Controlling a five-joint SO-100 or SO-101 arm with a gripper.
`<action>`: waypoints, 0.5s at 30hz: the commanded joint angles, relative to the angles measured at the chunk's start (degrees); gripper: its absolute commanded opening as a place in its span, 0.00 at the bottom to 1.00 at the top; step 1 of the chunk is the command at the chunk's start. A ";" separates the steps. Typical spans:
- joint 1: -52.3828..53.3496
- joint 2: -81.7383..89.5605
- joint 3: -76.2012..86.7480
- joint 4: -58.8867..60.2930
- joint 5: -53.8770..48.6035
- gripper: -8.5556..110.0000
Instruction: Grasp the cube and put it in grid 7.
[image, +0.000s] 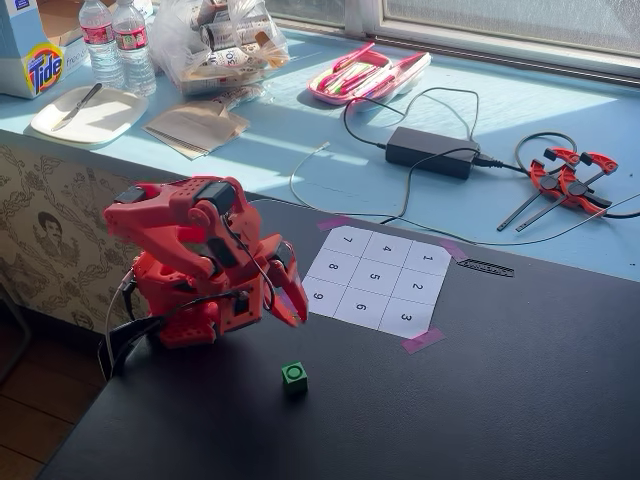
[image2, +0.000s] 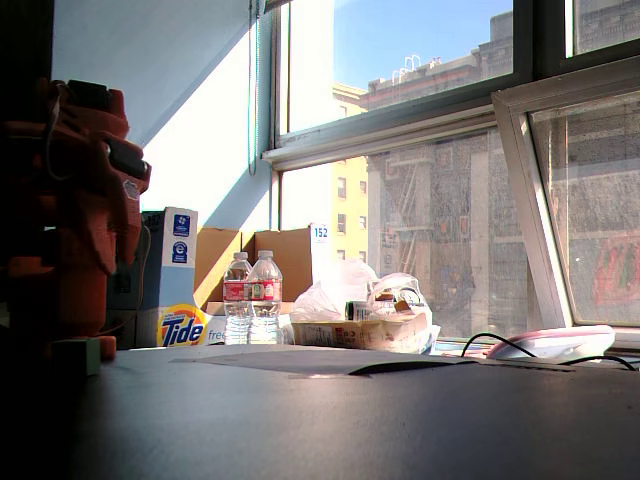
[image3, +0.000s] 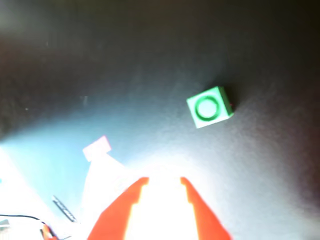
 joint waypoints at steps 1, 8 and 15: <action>2.99 -5.89 -6.50 2.20 -12.22 0.16; 11.78 -19.86 -11.78 5.62 -23.82 0.20; 15.82 -24.26 -10.90 1.93 -31.82 0.23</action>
